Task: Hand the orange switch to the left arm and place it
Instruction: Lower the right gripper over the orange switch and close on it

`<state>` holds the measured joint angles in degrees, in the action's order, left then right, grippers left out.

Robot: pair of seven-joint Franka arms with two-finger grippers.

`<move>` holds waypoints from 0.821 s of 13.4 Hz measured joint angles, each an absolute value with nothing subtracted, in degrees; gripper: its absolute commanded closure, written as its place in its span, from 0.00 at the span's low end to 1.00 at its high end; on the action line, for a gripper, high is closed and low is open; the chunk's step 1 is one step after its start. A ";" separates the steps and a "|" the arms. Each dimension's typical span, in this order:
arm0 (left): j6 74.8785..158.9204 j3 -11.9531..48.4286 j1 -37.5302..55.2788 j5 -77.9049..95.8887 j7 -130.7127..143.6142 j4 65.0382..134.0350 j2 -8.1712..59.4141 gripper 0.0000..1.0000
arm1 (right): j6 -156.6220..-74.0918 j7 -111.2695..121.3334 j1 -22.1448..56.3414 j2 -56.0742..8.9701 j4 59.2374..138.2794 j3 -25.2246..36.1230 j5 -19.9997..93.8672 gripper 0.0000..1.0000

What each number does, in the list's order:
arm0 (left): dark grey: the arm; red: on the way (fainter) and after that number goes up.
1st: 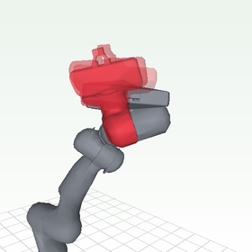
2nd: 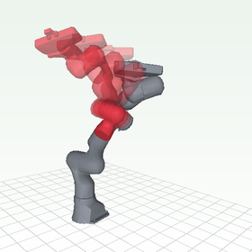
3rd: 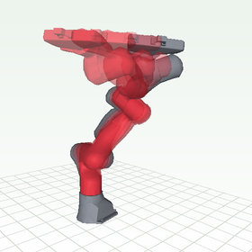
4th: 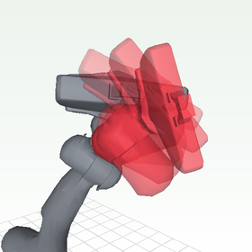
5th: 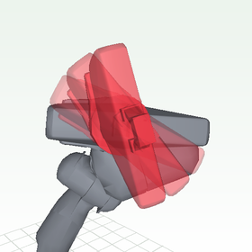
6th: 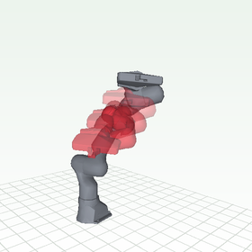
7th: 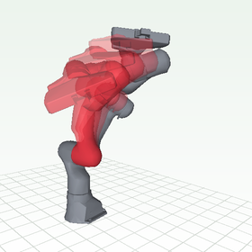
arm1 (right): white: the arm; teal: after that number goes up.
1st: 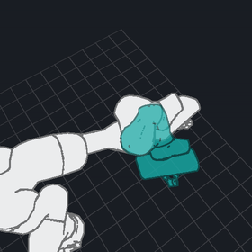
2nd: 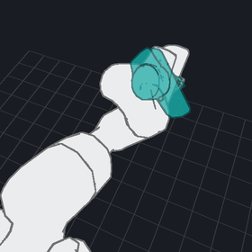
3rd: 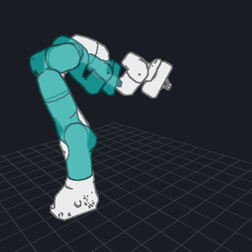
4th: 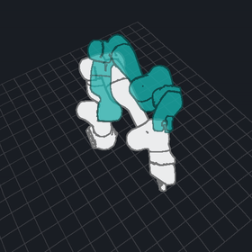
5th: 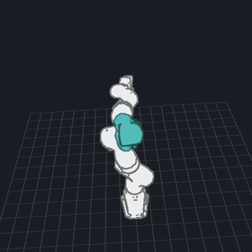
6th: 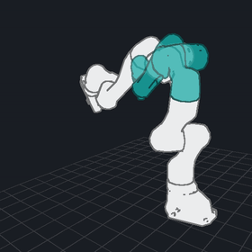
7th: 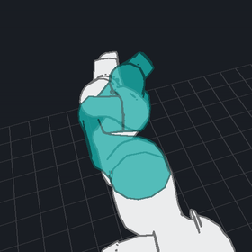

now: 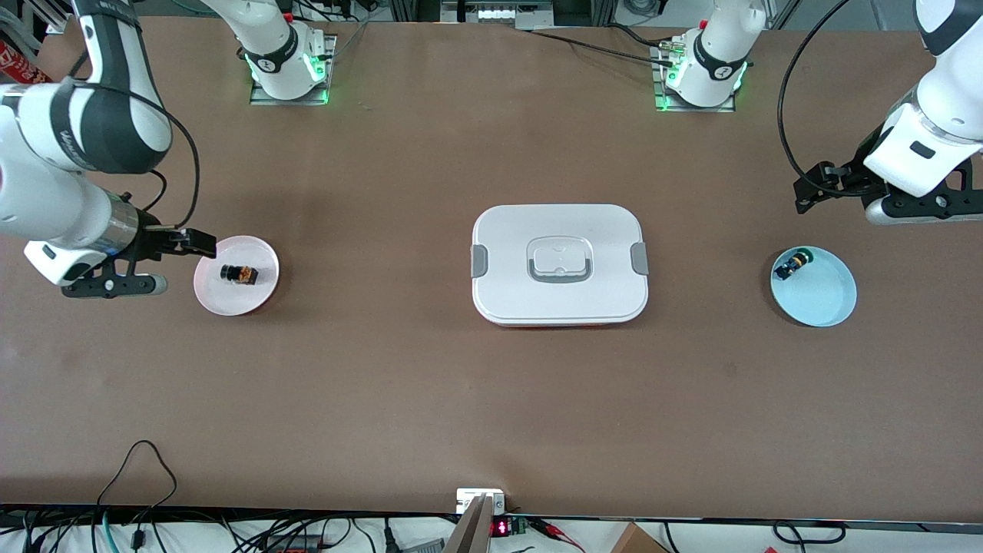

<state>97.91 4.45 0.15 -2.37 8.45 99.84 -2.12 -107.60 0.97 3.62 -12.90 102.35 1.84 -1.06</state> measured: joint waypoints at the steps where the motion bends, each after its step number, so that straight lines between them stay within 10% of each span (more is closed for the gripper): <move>1: 97.91 4.45 0.15 -2.37 8.45 99.84 -2.12 0.00 | -109.62 0.88 3.18 -13.27 103.99 1.90 -1.51 0.00; 11: 97.91 4.47 0.15 -2.37 8.45 99.83 -2.06 0.00 | -127.88 0.51 0.11 -19.85 114.70 2.09 -6.11 0.00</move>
